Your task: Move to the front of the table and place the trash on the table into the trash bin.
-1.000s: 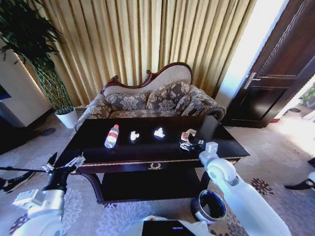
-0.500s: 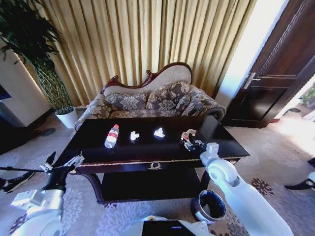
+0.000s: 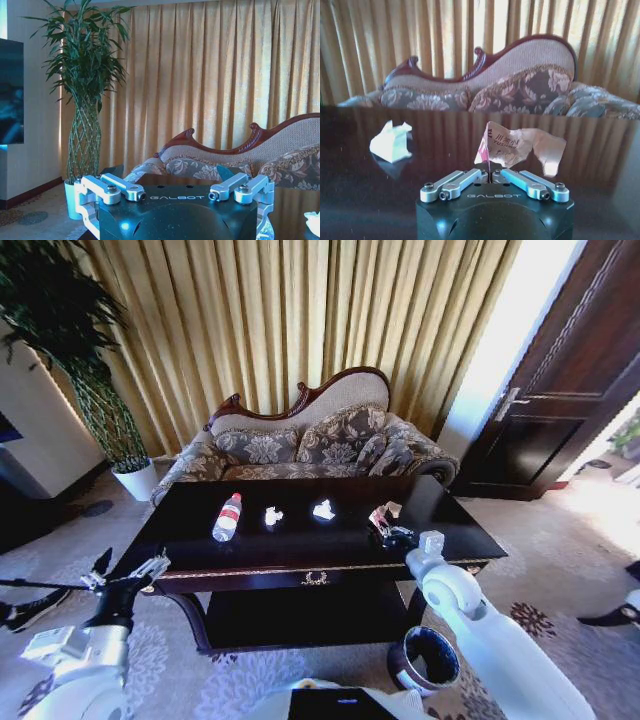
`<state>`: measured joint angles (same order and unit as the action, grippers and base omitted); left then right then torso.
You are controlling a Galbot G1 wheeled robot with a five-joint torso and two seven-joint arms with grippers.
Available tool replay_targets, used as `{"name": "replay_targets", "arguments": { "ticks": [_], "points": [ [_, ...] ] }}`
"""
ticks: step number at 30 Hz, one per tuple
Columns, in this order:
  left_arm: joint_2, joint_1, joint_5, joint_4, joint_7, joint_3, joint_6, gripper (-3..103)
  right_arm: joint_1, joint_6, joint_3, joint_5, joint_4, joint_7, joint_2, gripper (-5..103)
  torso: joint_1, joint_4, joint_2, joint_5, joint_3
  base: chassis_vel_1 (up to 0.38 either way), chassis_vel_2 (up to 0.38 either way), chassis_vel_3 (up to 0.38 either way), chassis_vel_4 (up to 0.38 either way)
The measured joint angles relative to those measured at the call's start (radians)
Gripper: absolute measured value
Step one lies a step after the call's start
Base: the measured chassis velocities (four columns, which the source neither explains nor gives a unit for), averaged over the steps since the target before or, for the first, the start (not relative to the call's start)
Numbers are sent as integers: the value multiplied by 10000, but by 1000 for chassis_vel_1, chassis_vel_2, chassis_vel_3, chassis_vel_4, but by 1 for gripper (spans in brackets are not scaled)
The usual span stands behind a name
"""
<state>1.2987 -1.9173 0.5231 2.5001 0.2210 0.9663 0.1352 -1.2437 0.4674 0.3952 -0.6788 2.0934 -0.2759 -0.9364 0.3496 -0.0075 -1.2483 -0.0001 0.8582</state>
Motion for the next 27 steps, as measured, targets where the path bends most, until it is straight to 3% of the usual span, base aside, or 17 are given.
{"name": "replay_targets", "arguments": {
  "ticks": [6,10,16,27],
  "points": [
    [4,1,42,0,1,11,-50,100,-636,-1347,678,66,609,18,-204,0,0,-1,-1,-2,0,0,0,0,0],
    [-24,1,136,0,3,106,-139,100,-1168,-1748,1027,313,1213,13,-546,0,0,0,-1,-1,0,0,0,0,0],
    [-72,149,391,-1,12,191,-105,100,-2293,-1800,1201,1031,2306,113,-1178,0,0,0,-1,-4,-1,0,0,0,0],
    [-332,325,810,0,24,335,131,100,-3265,-1948,1207,2001,2615,459,-1954,0,0,-1,-1,-2,-1,0,0,0,0]
  ]
}}
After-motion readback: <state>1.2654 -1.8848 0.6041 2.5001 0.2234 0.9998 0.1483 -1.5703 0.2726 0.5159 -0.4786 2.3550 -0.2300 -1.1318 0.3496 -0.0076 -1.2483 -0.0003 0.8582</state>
